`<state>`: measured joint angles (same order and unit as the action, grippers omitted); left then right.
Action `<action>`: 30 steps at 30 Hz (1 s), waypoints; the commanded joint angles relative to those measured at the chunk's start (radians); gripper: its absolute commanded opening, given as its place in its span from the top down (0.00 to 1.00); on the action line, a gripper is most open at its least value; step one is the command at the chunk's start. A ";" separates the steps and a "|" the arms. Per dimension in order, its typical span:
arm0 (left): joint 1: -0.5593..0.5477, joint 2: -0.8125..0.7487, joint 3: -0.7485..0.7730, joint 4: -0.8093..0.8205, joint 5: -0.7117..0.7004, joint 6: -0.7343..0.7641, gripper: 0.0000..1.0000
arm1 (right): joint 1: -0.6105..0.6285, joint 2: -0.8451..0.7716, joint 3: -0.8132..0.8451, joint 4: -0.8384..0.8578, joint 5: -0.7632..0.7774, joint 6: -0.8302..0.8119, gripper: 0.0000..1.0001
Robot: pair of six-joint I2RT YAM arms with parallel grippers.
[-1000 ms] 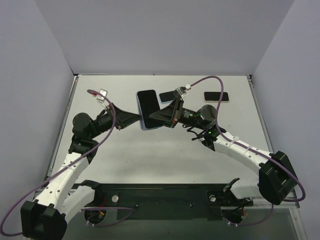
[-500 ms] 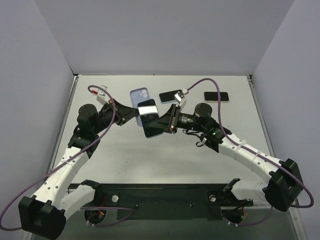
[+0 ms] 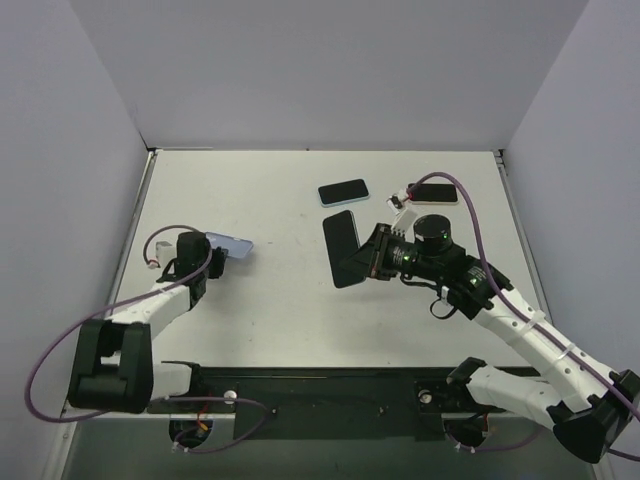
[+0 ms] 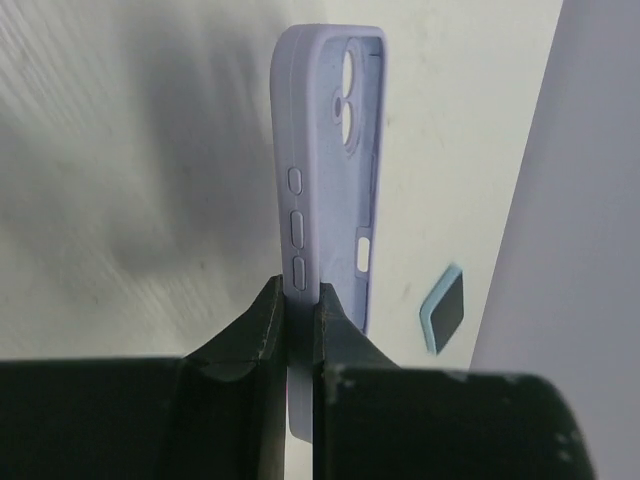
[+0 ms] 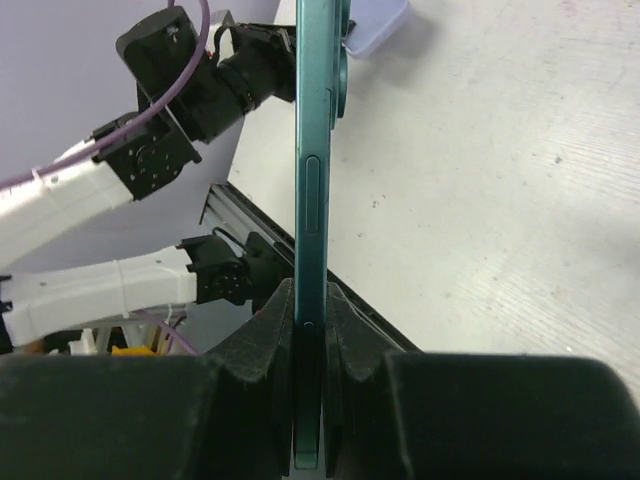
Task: Take the phone out of the phone case
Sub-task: Place the phone case at the center of the board.
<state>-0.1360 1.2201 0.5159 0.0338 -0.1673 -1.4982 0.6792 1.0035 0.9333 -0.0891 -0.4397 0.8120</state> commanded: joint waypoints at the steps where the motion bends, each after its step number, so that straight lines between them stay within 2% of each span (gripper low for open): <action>1: 0.093 0.136 0.088 0.290 -0.147 -0.077 1.00 | -0.027 -0.094 -0.020 -0.030 0.033 -0.074 1.00; 4: 0.162 0.281 0.136 0.440 -0.120 -0.067 1.00 | -0.043 -0.138 -0.043 -0.043 0.039 -0.074 1.00; 7: 0.220 0.387 0.270 0.367 -0.091 -0.047 1.00 | -0.055 -0.172 -0.068 -0.046 0.050 -0.063 1.00; 10: 0.275 0.520 0.369 0.371 -0.034 -0.034 0.97 | -0.061 -0.204 -0.079 -0.047 0.045 -0.054 1.00; 16: 0.305 0.680 0.469 0.367 0.009 -0.045 0.87 | -0.066 -0.209 -0.074 -0.049 0.035 -0.050 1.00; 18: 0.309 0.716 0.489 0.377 0.031 -0.040 0.79 | -0.066 -0.209 -0.068 -0.051 0.030 -0.043 1.00; 21: 0.322 0.752 0.509 0.338 0.077 -0.017 0.42 | -0.064 -0.210 -0.065 -0.049 0.027 -0.040 1.00; 22: 0.328 0.750 0.507 0.328 0.081 -0.011 0.21 | -0.066 -0.210 -0.067 -0.049 0.029 -0.040 1.00; 23: 0.329 0.736 0.506 0.293 0.080 -0.001 0.18 | -0.064 -0.210 -0.067 -0.051 0.027 -0.040 1.00; 26: 0.355 0.697 0.510 0.180 0.106 0.016 0.16 | -0.067 -0.207 -0.071 -0.049 0.025 -0.039 1.00; 30: 0.368 0.622 0.550 -0.125 0.150 0.059 0.13 | -0.067 -0.178 -0.074 -0.035 0.018 -0.042 1.00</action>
<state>0.2127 1.9366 1.0271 0.2501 -0.0624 -1.5135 0.6205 0.8108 0.8440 -0.1986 -0.4004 0.7620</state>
